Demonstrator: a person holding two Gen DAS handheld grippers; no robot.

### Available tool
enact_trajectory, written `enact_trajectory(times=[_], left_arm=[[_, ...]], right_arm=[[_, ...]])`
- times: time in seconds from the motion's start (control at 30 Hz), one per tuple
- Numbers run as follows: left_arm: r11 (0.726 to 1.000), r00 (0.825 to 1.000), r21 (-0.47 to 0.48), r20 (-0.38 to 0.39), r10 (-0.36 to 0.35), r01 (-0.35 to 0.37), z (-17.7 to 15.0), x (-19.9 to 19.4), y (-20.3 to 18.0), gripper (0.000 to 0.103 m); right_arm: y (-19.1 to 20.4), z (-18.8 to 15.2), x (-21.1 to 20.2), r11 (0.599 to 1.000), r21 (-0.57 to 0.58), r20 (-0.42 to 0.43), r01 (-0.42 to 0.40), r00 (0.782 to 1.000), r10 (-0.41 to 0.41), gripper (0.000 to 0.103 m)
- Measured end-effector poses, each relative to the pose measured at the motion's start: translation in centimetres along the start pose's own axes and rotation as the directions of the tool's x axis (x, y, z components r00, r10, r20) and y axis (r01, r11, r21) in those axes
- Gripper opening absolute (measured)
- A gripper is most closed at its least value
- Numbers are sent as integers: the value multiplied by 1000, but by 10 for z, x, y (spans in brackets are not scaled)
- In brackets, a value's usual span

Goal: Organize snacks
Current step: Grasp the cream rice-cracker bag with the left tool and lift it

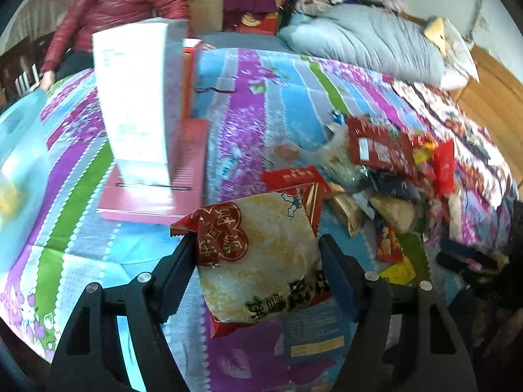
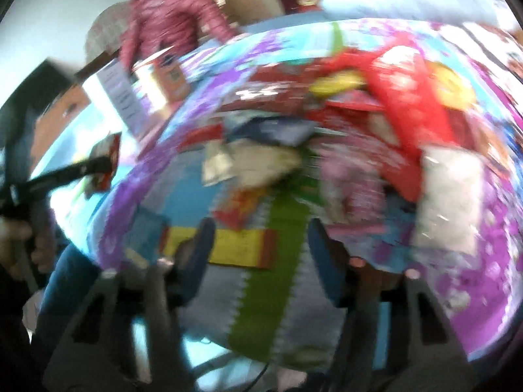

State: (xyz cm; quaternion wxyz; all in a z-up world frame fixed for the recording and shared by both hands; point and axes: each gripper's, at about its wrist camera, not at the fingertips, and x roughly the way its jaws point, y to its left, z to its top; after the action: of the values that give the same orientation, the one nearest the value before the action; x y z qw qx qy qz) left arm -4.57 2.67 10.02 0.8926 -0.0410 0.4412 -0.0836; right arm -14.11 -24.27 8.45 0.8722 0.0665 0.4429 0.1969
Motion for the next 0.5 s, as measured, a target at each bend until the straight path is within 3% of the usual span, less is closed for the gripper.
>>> enact_trajectory(times=[0.23,0.5], left_arm=[[999,1000,-47,3,-11,11,0,-7,14,76],[996,999,-86,-24,-26,24,-3,-1,29,76]], right_arm=[[47,36,60,986,-139,-90,-94,993,82,54],[45,60,112,988,-148,-161,-48,987,24,52]])
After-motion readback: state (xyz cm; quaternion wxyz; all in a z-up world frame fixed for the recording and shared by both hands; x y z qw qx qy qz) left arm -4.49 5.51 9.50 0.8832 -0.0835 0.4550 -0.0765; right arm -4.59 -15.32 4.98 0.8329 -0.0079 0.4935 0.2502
